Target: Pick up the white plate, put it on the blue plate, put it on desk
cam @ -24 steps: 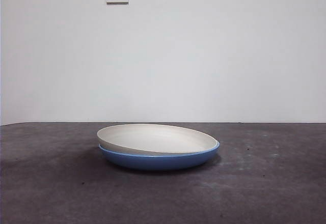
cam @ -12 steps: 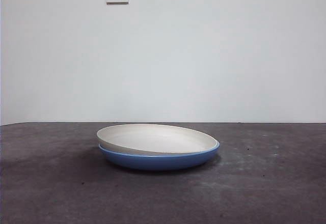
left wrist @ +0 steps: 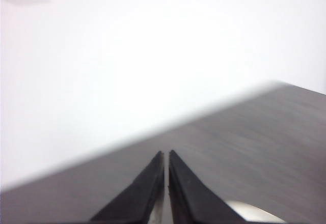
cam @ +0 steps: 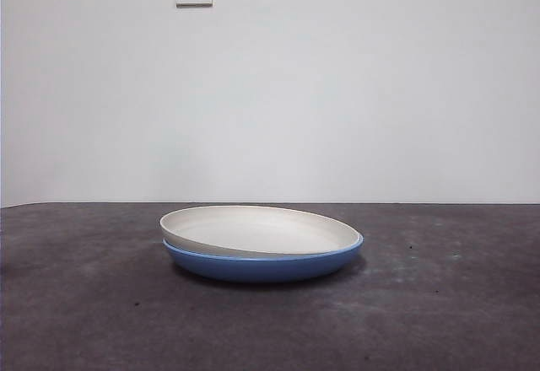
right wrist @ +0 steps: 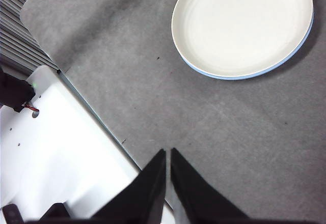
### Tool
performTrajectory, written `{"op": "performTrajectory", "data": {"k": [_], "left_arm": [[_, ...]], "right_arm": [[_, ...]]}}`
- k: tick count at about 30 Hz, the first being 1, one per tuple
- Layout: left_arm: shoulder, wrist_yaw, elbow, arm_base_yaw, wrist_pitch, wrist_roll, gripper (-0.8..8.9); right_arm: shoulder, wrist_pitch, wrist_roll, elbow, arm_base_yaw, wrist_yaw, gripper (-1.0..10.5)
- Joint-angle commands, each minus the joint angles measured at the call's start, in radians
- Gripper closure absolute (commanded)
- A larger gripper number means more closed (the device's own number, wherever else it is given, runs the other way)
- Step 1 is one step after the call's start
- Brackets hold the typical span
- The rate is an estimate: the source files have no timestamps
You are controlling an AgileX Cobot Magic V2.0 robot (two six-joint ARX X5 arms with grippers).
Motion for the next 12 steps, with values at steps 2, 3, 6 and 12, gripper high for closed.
{"op": "performTrajectory", "data": {"k": [2,3,6,12], "left_arm": [[-0.111,-0.229,-0.128,0.053,0.109,0.012,7.98],[-0.148,-0.281,-0.176,0.066,0.13,0.012,7.99],[-0.229,-0.353,-0.291,0.089,0.143,0.016,7.99],[-0.362,-0.364,-0.509,0.107,0.142,0.019,7.99]], "right_arm": [[0.006,0.01,-0.011,0.008,0.006,-0.003,9.4],[0.006,0.01,-0.011,0.008,0.007,-0.003,9.4],[0.006,0.01,-0.011,0.008,0.006,-0.003,9.4],[0.006,0.01,-0.011,0.008,0.006,-0.003,9.4]]}}
